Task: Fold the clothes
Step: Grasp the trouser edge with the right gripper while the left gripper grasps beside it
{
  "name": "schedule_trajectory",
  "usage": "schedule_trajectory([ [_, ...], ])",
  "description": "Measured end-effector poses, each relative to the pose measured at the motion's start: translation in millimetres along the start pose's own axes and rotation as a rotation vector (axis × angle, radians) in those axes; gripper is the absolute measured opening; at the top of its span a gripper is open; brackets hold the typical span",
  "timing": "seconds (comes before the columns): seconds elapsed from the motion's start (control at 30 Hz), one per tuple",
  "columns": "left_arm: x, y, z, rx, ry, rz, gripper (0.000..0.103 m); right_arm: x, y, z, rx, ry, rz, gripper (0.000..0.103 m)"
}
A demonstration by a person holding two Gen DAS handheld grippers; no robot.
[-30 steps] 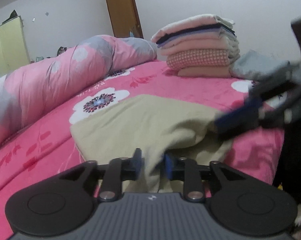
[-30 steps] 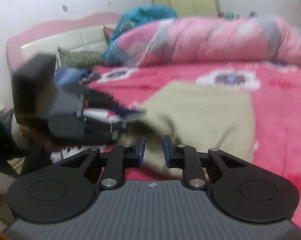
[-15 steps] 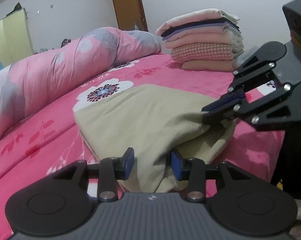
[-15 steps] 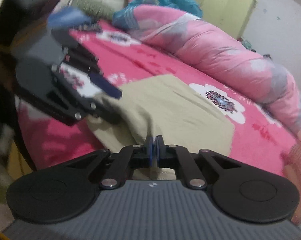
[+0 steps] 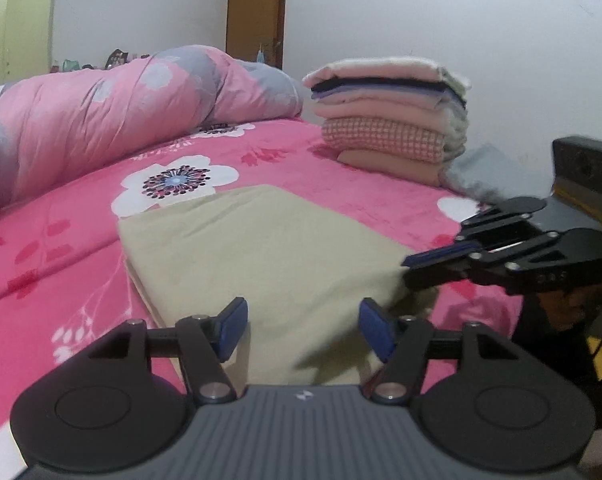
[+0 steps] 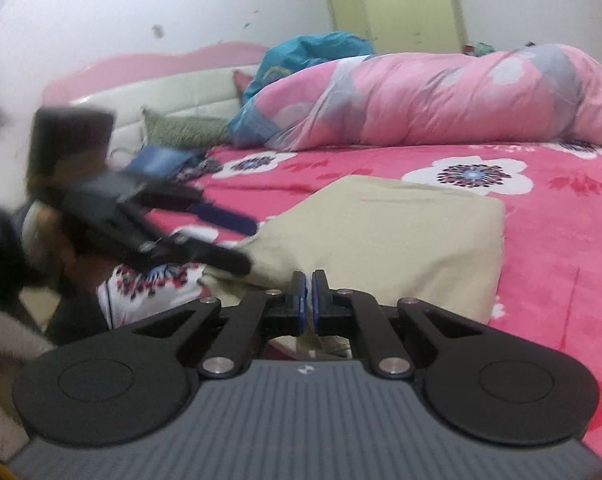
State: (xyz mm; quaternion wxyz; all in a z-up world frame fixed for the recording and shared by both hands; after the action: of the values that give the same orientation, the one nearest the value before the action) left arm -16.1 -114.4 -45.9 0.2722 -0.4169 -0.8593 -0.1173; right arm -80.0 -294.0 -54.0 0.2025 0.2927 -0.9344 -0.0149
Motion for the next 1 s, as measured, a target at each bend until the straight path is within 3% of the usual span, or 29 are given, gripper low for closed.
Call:
schedule_trajectory([
  [0.2, -18, -6, 7, -0.094, 0.065, 0.005, 0.057, -12, 7, 8, 0.098, 0.082, 0.017, 0.002],
  [0.5, -31, -25, 13, -0.289, 0.081, -0.063, 0.055, -19, 7, 2, 0.066, 0.092, 0.034, 0.004],
  [0.63, -34, -37, 15, -0.393, 0.090, -0.105, 0.046, -18, 10, 2, 0.040, 0.102, 0.064, 0.005],
  [0.77, -31, -44, 11, -0.426, 0.057, -0.154, 0.019, -8, 4, -5, -0.043, 0.062, 0.078, 0.009],
  [1.0, -22, -49, 6, -0.429, -0.018, -0.208, 0.011, 18, -22, -10, -0.305, -0.047, 0.043, 0.014],
])
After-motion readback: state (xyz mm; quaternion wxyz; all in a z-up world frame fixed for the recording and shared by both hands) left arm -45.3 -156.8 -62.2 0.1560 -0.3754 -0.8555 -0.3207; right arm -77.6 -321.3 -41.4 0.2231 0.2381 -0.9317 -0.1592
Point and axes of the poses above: each gripper's, at about its wrist camera, not at the fingertips, and x roughly against the way its jaws point, y to its left, z to its underside, the point moved 5 cm from there along -x, roughly the way its jaws point, and after that the axes turned 2 degrees about z, right-handed, at the moved point
